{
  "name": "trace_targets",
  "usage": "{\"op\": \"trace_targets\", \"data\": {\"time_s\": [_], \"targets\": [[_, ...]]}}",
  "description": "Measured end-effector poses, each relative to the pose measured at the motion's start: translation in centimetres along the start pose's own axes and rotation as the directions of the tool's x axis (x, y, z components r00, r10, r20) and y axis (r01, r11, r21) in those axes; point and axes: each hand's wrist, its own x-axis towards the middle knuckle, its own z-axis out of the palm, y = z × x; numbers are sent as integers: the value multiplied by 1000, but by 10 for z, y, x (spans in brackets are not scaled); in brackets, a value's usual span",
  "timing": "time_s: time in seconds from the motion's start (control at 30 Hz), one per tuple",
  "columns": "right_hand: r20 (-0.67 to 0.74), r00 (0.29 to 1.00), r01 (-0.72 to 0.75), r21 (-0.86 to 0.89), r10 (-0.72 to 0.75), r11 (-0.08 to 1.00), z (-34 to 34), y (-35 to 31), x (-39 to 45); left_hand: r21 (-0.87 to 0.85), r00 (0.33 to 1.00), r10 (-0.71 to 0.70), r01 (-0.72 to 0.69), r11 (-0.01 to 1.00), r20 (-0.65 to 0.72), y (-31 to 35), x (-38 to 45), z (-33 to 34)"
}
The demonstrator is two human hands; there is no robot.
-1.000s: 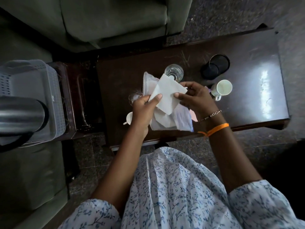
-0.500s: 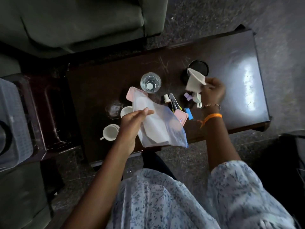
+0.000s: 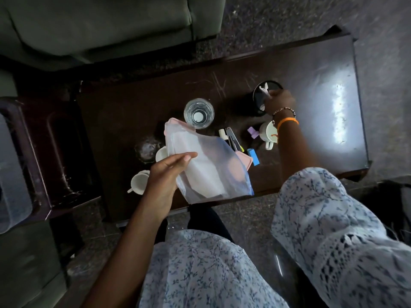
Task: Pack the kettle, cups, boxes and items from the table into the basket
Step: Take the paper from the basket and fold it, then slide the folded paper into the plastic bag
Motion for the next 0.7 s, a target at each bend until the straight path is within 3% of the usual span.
{"op": "trace_targets", "data": {"time_s": [0.13, 0.27, 0.37, 0.43, 0.5, 0.57, 0.6, 0.63, 0.7], "targets": [[-86, 988, 135, 74, -129, 988, -8, 12, -35, -35, 999, 43, -42, 999, 16, 2, 1, -2], [-50, 999, 24, 392, -5, 920, -2, 34, -103, -151, 998, 44, -49, 987, -39, 4, -2, -1], [24, 973, -186, 673, 230, 715, 19, 38, -154, -242, 997, 45, -60, 968, -64, 3, -6, -3], [281, 895, -423, 781, 346, 461, 34, 37, -187, -306, 997, 40, -57, 950, -61, -1, -10, -7], [476, 841, -537, 790, 258, 296, 45, 29, -213, -337, 999, 28, -41, 941, -44, -6, -13, -15], [441, 885, -462, 872, 147, 164, 57, 20, -225, -311, 998, 14, -31, 950, -56, -15, -17, -22], [350, 925, -370, 918, 146, 143, 63, 17, -229, -254, 998, 6, -24, 967, -70, -19, -20, -27], [257, 953, -286, 939, 159, 194, 67, 14, -229, -211, 997, -7, -10, 977, -76, -19, -24, -30], [127, 983, -170, 903, 134, 394, 66, 11, -221, -208, 990, -32, 3, 978, -136, -20, -25, -37]]}}
